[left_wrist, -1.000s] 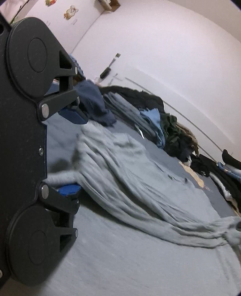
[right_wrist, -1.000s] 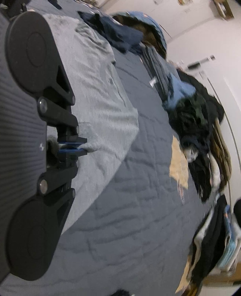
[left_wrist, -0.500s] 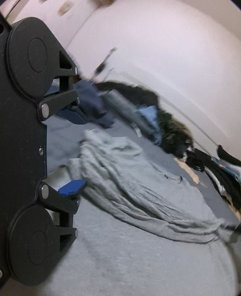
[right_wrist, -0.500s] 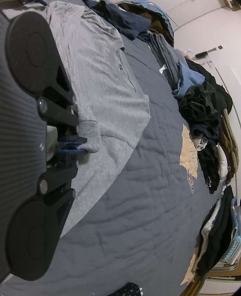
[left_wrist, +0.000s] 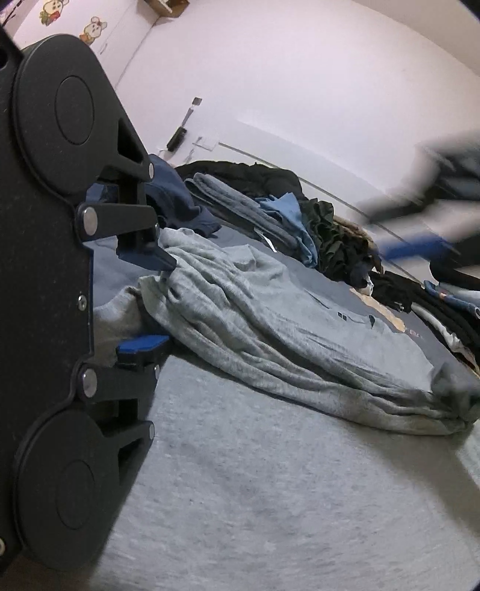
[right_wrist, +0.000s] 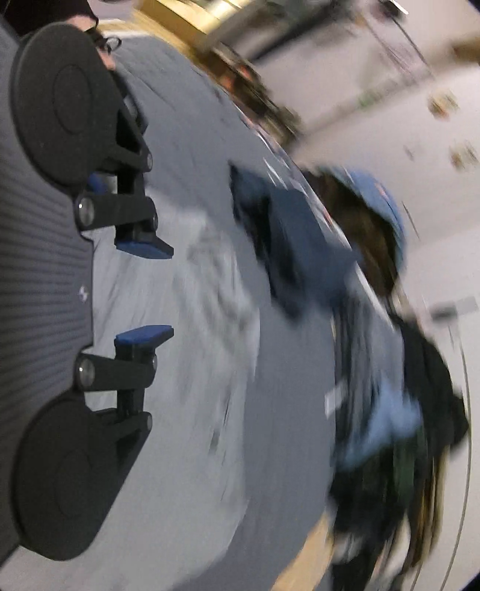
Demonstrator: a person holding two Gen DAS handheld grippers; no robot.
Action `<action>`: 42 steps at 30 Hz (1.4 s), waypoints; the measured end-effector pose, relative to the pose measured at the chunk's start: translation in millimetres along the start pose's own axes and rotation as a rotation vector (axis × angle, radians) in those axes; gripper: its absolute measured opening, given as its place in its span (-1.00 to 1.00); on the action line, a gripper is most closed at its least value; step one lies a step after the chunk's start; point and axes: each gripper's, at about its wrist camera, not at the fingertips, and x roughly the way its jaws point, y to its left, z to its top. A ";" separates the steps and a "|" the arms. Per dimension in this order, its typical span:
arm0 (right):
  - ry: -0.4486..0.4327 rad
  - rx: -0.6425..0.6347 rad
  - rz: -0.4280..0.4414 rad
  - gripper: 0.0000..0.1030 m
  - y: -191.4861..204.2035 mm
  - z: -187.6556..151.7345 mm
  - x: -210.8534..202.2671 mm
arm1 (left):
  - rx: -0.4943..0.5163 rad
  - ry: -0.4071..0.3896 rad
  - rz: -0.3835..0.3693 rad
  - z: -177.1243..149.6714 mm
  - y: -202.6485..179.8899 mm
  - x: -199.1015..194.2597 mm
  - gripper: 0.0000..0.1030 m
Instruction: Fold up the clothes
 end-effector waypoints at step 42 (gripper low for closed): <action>0.085 -0.005 0.010 -1.00 43.8 61.3 160.3 | -0.163 0.009 -0.156 -13.1 44.2 -12.5 -0.91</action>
